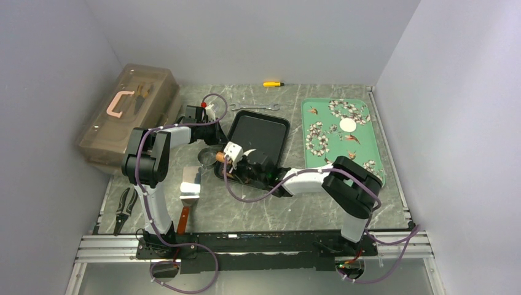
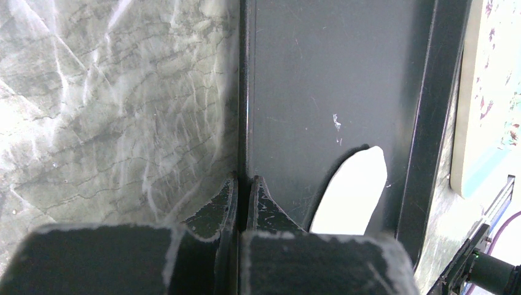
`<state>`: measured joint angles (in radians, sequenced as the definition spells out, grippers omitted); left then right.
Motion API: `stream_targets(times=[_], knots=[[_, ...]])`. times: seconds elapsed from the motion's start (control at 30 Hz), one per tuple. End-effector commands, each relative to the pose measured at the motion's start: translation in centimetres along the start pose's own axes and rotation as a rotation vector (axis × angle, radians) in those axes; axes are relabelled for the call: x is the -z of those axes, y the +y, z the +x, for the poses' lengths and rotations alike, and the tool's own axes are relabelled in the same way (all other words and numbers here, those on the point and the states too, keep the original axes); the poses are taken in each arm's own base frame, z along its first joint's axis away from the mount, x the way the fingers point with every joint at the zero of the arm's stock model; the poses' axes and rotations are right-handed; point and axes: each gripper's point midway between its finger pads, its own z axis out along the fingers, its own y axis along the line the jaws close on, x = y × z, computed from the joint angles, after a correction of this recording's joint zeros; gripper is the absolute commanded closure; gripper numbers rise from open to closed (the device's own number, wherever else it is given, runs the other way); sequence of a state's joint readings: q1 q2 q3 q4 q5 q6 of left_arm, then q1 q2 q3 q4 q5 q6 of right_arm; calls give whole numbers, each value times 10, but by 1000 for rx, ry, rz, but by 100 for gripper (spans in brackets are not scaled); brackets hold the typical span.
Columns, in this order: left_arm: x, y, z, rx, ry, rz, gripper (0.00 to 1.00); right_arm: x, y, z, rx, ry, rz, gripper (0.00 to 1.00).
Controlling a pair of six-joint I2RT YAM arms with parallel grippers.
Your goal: Roll out the dumpling wrappers from the dough
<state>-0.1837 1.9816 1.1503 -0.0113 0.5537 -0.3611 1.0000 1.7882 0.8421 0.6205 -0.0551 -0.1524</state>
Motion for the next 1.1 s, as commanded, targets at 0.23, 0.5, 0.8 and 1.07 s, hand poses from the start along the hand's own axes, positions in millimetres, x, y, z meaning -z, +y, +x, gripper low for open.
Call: stream_targets(times=[0.23, 0.5, 0.8, 1.07], knots=[[-9, 30, 30, 57, 80, -94, 100, 7, -87, -81, -252, -178, 96, 100], [-8, 30, 30, 57, 81, -95, 100, -2, -96, -2, -713, -40, 81, 100], [-9, 30, 30, 59, 81, -94, 100, 50, -133, 103, -675, 204, 490, 100], [-8, 31, 30, 56, 79, -99, 100, 88, -148, 158, -577, 375, 689, 100]])
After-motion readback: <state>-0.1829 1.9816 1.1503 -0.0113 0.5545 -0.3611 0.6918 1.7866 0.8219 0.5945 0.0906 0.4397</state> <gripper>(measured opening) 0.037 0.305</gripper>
